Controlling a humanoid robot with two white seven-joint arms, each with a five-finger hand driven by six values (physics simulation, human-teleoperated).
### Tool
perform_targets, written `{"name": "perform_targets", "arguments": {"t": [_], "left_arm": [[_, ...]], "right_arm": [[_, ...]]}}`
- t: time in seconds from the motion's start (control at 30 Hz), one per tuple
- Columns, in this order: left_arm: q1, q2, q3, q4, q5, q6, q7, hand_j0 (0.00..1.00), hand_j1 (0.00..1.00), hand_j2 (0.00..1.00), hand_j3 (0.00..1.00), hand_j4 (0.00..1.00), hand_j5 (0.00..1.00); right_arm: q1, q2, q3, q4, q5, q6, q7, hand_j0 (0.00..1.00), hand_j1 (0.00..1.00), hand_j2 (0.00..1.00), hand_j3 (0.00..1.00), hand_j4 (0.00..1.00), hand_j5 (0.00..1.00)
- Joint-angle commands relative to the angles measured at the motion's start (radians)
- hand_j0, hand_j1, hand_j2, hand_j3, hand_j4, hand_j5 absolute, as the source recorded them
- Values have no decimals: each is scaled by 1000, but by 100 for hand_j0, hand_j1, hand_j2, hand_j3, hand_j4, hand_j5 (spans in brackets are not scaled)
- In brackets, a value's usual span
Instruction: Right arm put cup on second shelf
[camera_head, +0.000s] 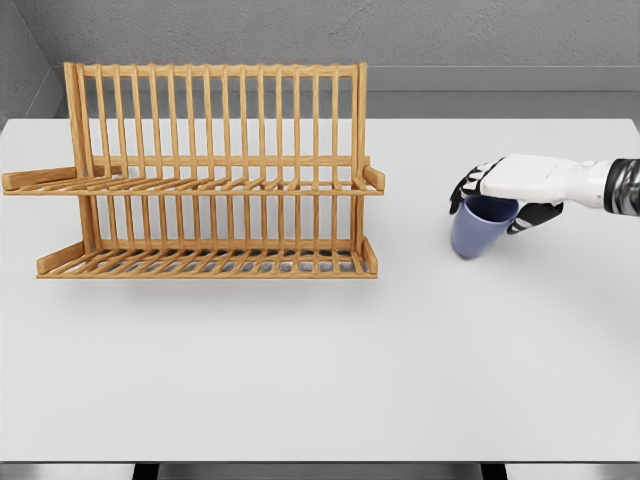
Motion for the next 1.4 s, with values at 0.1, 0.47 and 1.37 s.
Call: {"name": "perform_targets", "arguments": {"t": [0.1,0.47,1.37], "left_arm": [[0,0,0,0,1,0,0,100,100,100,100,100,100],[0,0,0,0,1,0,0,100,100,100,100,100,100],[0,0,0,0,1,0,0,100,100,100,100,100,100]], "right_arm": [[-11,0,-4,-5,-4,3,0,64,64,64,64,64,64],[-64,-3,-26,-11,-5,2,0,65,65,65,65,65,65],[-106,-6,-177,-236,-7,2,0,65,65,65,65,65,65]]}}
